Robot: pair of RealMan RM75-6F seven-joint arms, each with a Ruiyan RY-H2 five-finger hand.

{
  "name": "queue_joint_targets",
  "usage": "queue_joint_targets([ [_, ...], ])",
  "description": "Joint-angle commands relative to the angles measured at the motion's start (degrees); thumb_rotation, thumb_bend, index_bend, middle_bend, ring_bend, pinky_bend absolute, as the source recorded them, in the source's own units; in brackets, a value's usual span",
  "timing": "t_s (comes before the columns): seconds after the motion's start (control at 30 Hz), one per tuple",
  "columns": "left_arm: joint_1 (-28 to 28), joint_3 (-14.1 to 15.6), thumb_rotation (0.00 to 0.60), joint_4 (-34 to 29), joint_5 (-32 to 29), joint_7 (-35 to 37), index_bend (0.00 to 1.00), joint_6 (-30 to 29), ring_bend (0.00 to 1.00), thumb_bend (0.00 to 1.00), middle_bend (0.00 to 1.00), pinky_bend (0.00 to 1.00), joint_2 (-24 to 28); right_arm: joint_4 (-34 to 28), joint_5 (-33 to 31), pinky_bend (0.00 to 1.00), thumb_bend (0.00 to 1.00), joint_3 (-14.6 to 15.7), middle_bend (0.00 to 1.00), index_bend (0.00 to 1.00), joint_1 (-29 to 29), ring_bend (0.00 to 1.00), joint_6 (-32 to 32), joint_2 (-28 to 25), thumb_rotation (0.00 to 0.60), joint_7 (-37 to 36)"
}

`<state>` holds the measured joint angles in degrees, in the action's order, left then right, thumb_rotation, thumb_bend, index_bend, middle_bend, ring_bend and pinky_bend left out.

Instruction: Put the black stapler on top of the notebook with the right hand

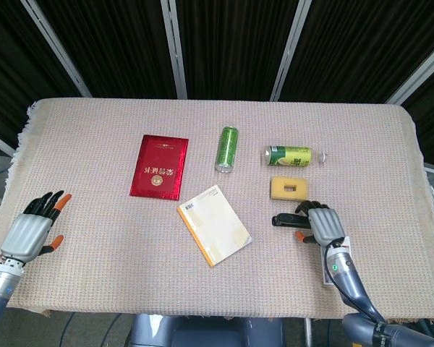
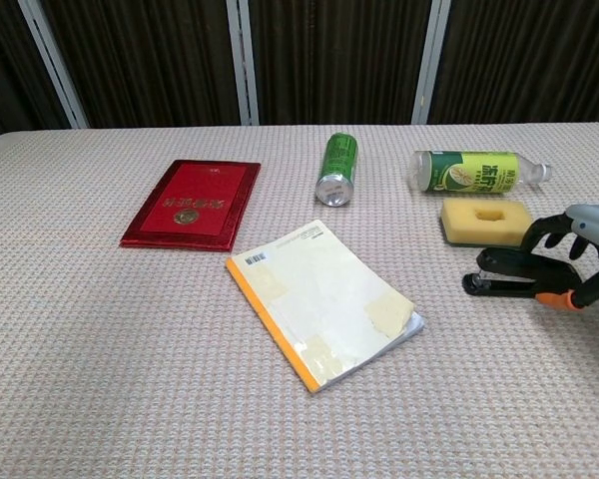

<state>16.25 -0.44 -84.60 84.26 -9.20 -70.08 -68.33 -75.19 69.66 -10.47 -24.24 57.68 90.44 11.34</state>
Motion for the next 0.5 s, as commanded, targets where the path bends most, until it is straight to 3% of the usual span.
queue_joint_targets([
  [0.03, 0.1, 0.0, 0.600, 0.1, -0.2, 0.0, 0.00, 0.1, 0.00, 0.32, 0.00, 0.13, 0.0, 1.9, 0.1, 0.44, 0.25, 0.2, 0.34, 0.46, -0.4, 0.34, -0.1, 1.2, 0.600, -0.9],
  [0.2, 0.2, 0.0, 0.600, 0.2, -0.2, 0.1, 0.00, 0.2, 0.00, 0.32, 0.00, 0.13, -0.1, 4.4, 0.7, 0.57, 0.31, 0.3, 0.42, 0.59, -0.7, 0.44, 1.1, 2.8, 0.600, -1.2],
  [0.3, 0.2, 0.1, 0.600, 0.2, -0.2, 0.1, 0.00, 0.3, 0.00, 0.32, 0.00, 0.13, -0.1, 5.3, 0.7, 0.65, 0.35, 0.1, 0.45, 0.63, -0.9, 0.48, 1.8, 3.6, 0.600, -1.4],
  [0.5, 0.4, 0.2, 0.600, 0.2, -0.1, 0.0, 0.00, 0.4, 0.00, 0.32, 0.00, 0.13, -0.1, 5.6, 1.5, 0.72, 0.41, -0.1, 0.48, 0.66, -0.8, 0.53, 3.8, 4.2, 0.600, -1.7],
])
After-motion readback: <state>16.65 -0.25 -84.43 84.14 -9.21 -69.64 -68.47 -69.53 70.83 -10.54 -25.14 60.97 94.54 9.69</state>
